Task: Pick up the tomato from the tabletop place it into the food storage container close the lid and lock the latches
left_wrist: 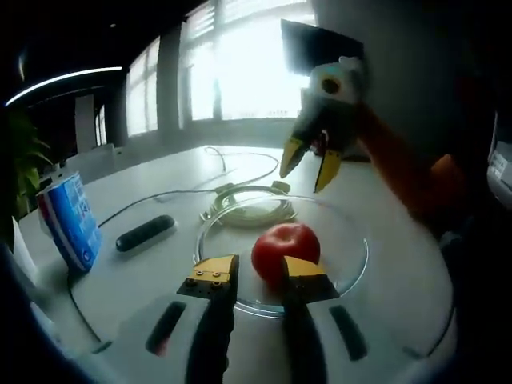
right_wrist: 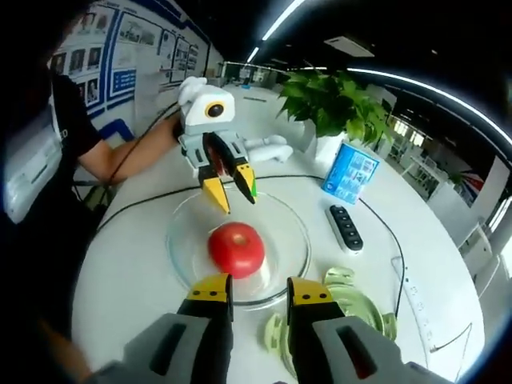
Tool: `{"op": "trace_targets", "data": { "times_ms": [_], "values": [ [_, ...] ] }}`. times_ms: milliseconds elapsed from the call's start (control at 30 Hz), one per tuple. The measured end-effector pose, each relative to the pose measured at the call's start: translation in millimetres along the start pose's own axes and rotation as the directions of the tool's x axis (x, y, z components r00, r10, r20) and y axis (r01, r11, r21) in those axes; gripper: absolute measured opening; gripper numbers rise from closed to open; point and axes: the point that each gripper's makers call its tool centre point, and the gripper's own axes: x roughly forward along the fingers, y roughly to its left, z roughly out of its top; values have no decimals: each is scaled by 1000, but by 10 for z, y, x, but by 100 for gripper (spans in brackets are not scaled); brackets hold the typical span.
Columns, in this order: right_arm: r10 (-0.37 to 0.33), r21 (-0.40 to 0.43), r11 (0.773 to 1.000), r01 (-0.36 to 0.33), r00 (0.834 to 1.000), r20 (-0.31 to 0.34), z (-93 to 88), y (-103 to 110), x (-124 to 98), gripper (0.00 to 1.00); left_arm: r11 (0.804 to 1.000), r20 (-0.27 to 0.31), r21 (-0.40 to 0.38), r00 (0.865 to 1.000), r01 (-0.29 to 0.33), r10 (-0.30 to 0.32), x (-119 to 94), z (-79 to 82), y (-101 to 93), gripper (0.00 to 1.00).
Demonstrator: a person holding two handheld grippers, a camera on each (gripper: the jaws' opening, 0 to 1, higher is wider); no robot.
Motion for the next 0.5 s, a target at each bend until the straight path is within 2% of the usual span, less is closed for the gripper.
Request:
{"op": "trace_targets", "data": {
  "times_ms": [133,267,367,500],
  "values": [
    [-12,-6,1000,12,1000,16,6,-44,-17,20,1000,0,0,1000,-1,1,-1,0,-3,15],
    [-92,34,995,91,996,19,-43,-230,-106,20,1000,-1,6,1000,-4,4,1,1,0,14],
    [-127,61,990,125,991,29,-80,-331,-173,20,1000,0,7,1000,-6,6,4,3,-1,14],
    [-178,86,980,177,984,3,-212,-433,-275,20,1000,2,6,1000,-6,6,6,6,2,14]
  ]
}}
